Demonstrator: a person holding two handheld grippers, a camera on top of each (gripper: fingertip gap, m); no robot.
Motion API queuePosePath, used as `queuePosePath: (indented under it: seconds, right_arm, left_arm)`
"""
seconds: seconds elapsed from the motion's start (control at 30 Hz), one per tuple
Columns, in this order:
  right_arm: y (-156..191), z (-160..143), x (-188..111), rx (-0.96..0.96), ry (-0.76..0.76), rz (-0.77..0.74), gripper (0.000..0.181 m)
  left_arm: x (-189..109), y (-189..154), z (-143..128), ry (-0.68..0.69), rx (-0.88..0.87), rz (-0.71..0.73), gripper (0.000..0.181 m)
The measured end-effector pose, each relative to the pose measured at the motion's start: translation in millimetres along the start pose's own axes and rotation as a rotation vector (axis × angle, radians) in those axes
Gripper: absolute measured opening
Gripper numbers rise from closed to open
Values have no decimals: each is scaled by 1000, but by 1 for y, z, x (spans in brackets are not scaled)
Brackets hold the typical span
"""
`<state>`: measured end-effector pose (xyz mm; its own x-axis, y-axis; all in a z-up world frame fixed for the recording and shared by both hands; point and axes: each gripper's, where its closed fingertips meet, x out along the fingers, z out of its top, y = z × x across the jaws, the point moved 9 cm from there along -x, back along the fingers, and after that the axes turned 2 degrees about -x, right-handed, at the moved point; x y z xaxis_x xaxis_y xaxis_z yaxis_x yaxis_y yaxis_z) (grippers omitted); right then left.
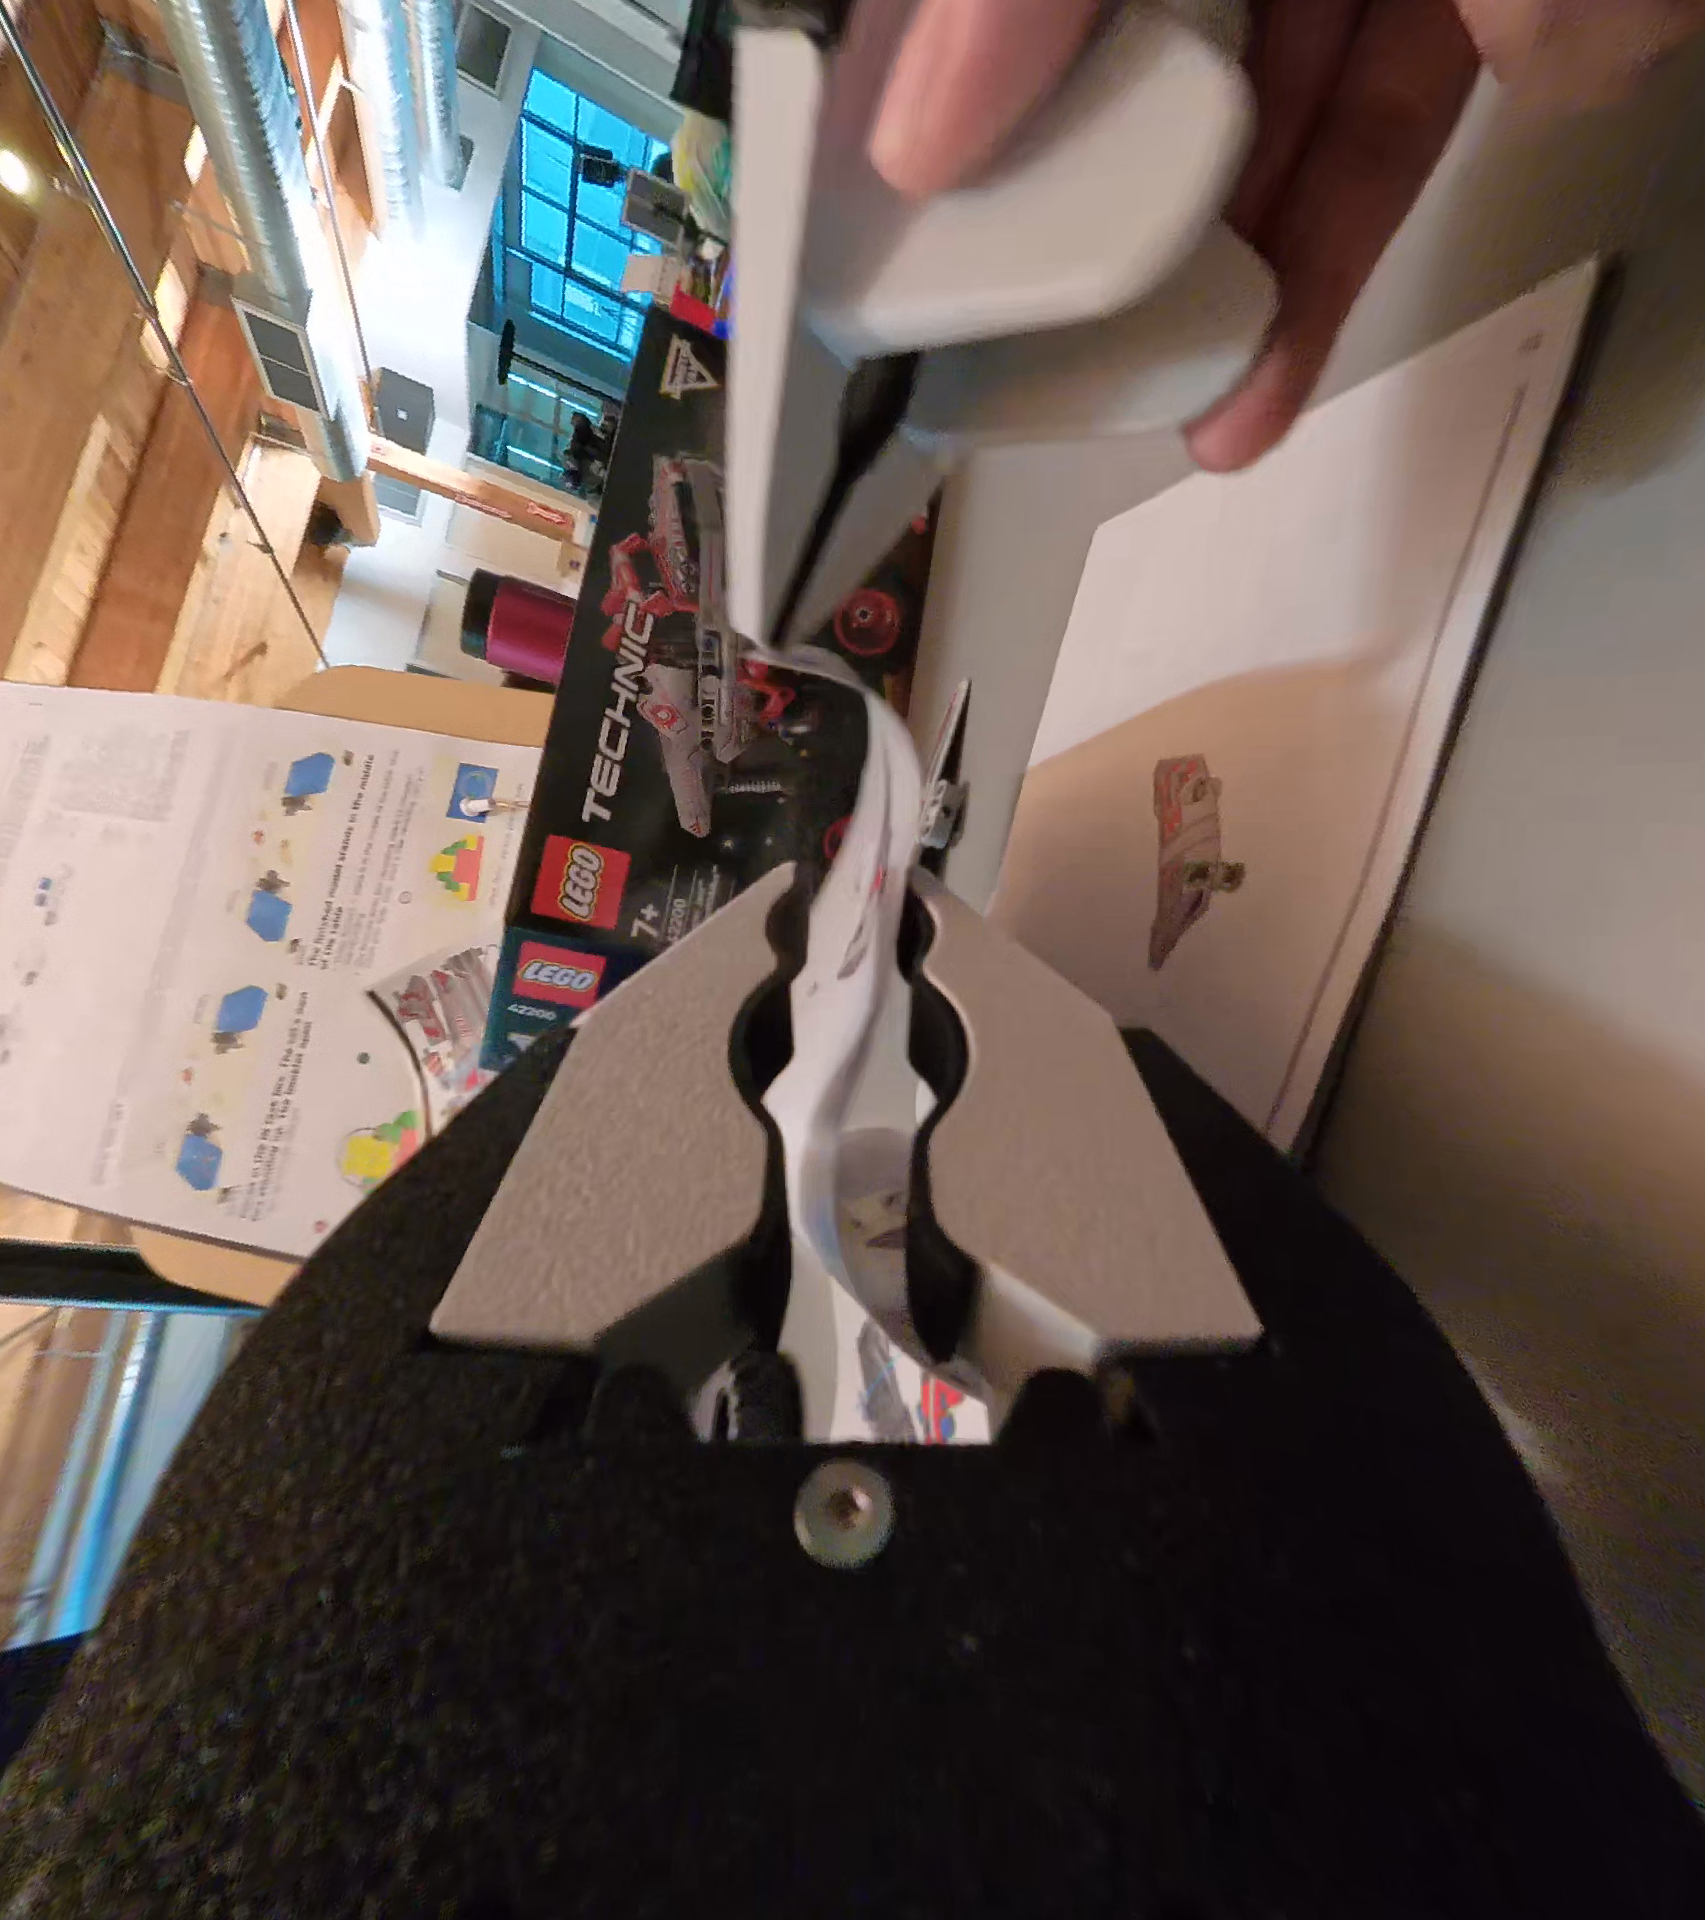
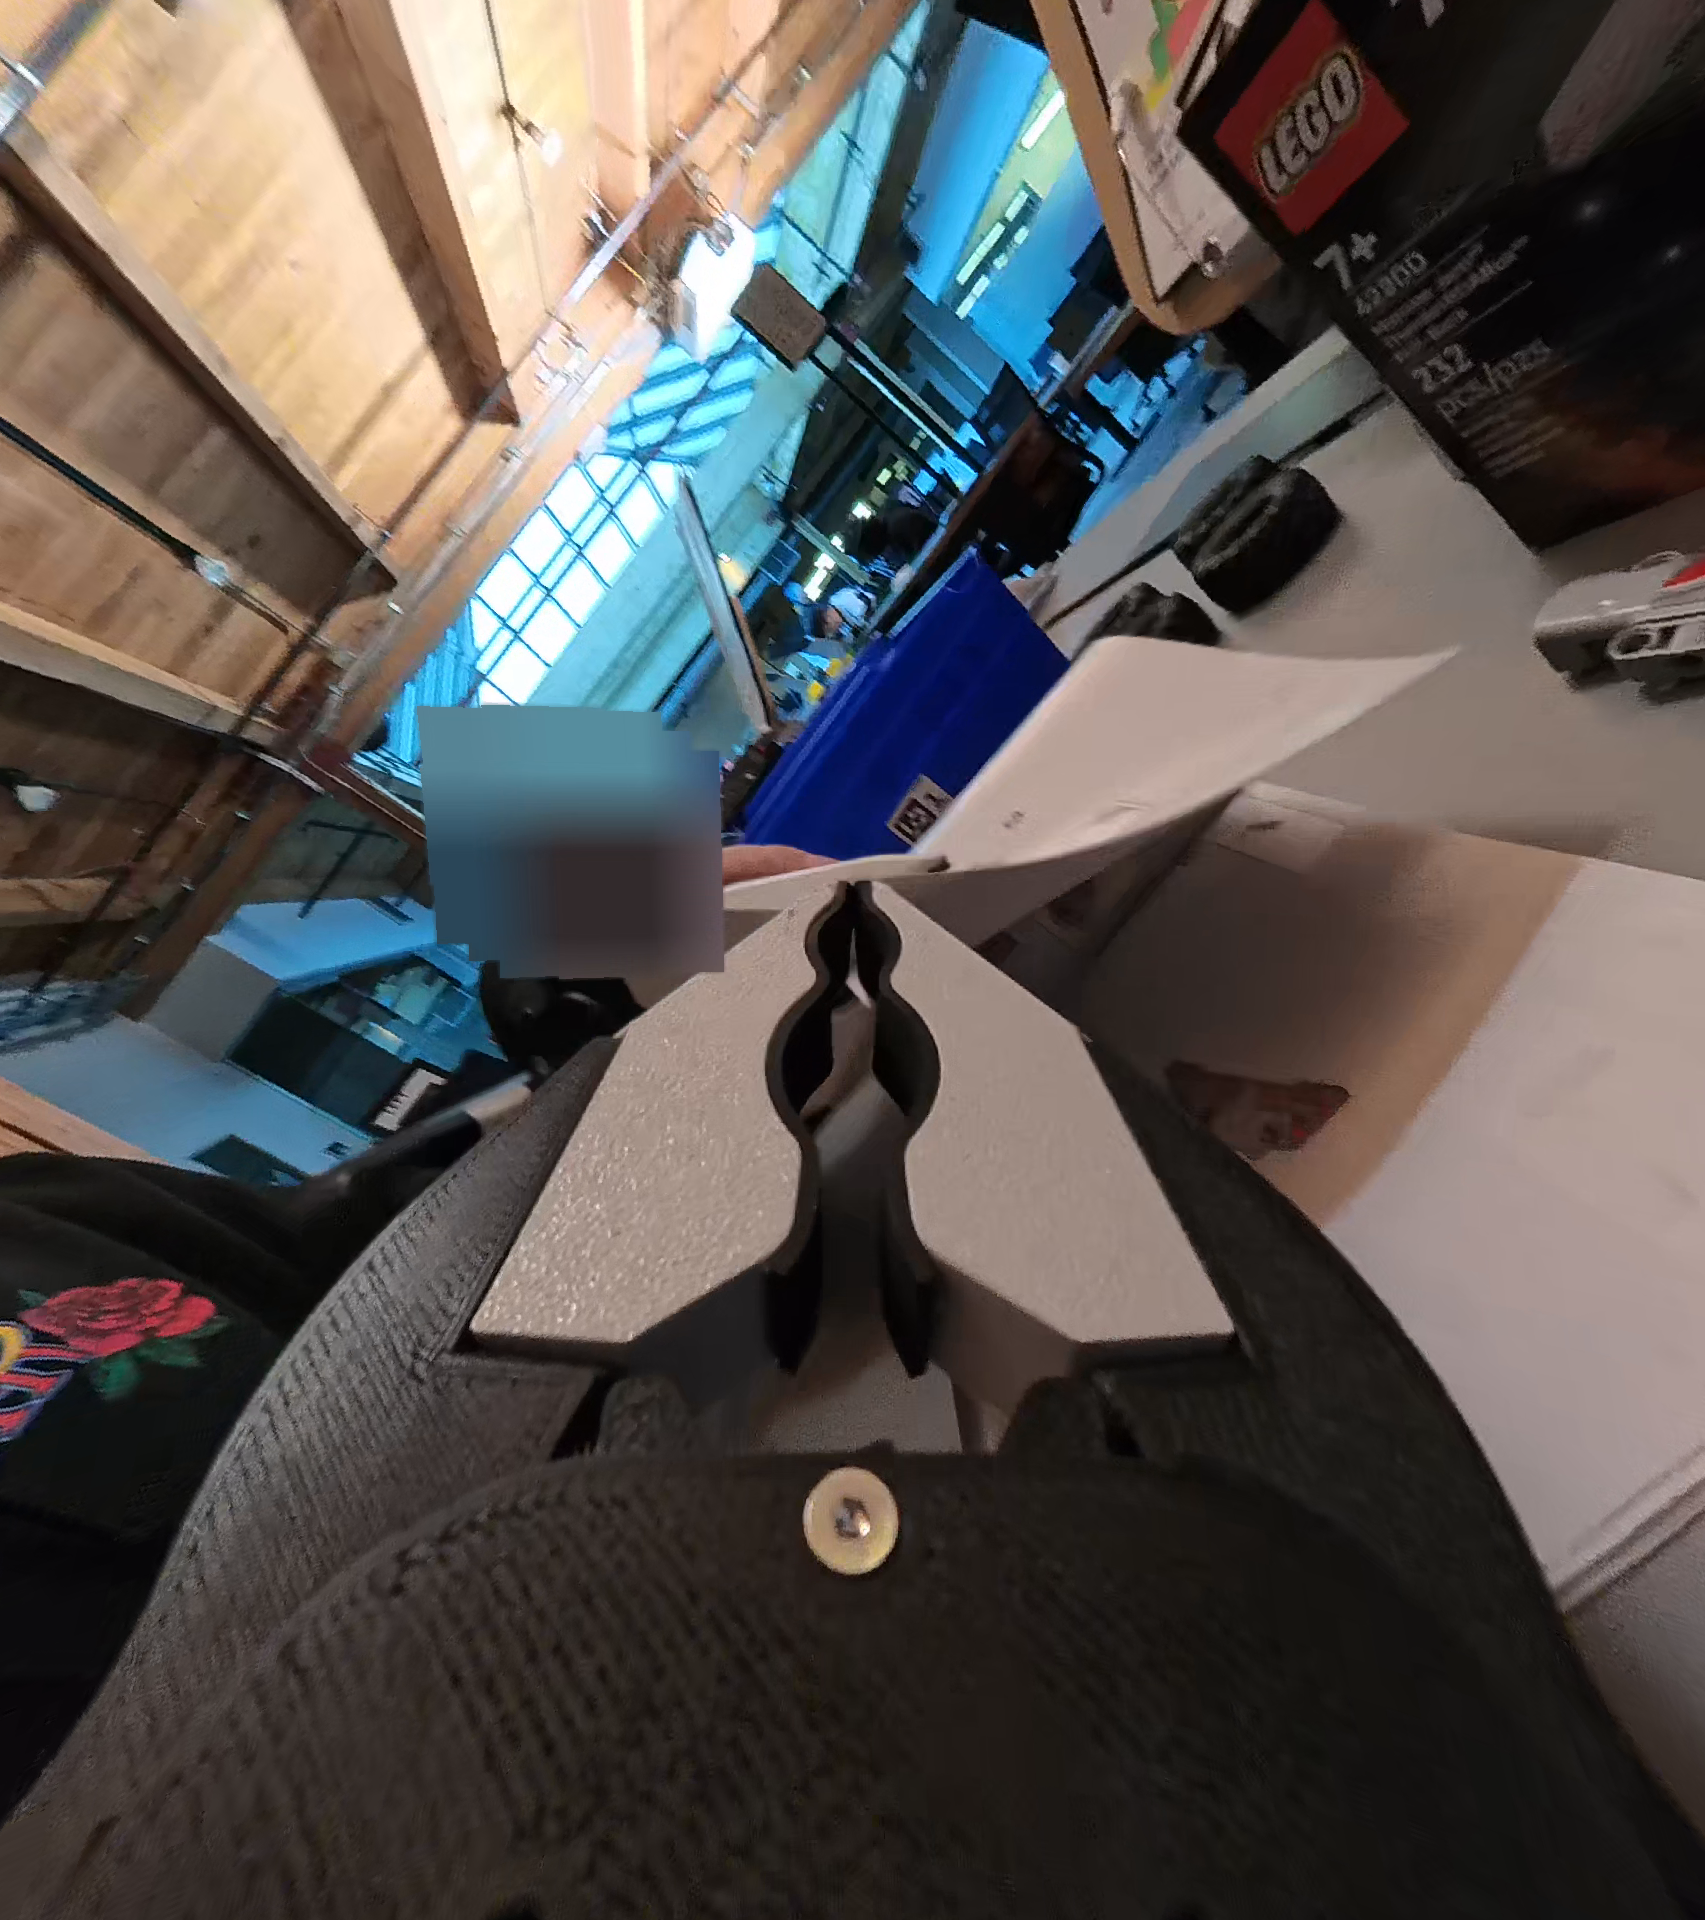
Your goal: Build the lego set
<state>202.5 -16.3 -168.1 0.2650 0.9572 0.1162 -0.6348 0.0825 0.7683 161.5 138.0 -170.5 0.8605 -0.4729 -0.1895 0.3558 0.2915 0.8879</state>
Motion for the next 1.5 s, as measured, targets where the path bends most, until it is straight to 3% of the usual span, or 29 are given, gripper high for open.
queuePosePath:
  seconds: [0.03,0.27,0.53,0.93,1.1,1.3,1.5]
  right_arm:
    - [-2,-2,1,-8,16,-21,0]
    - [-9,-2,-6,-9,-8,-102,0]
    - [-1,-6,-6,31,10,-44,0]
    - [-5,-5,-3,-69,73,-199,27]
    - [6,7,-8,-321,124,-348,47]
    - [27,13,-1,-865,213,-492,46]
    - [34,4,5,-1265,362,-572,42]
  left_arm:
    - [0,2,0,-7,-24,-1,0]
    - [-2,6,-5,1,-54,27,0]
    - [-2,6,-3,13,-4,62,0]
    - [-2,6,-1,11,-7,66,0]
    - [-1,4,-2,14,-7,57,0]
    - [0,2,-1,19,4,50,0]
    - [0,1,-1,18,8,45,0]
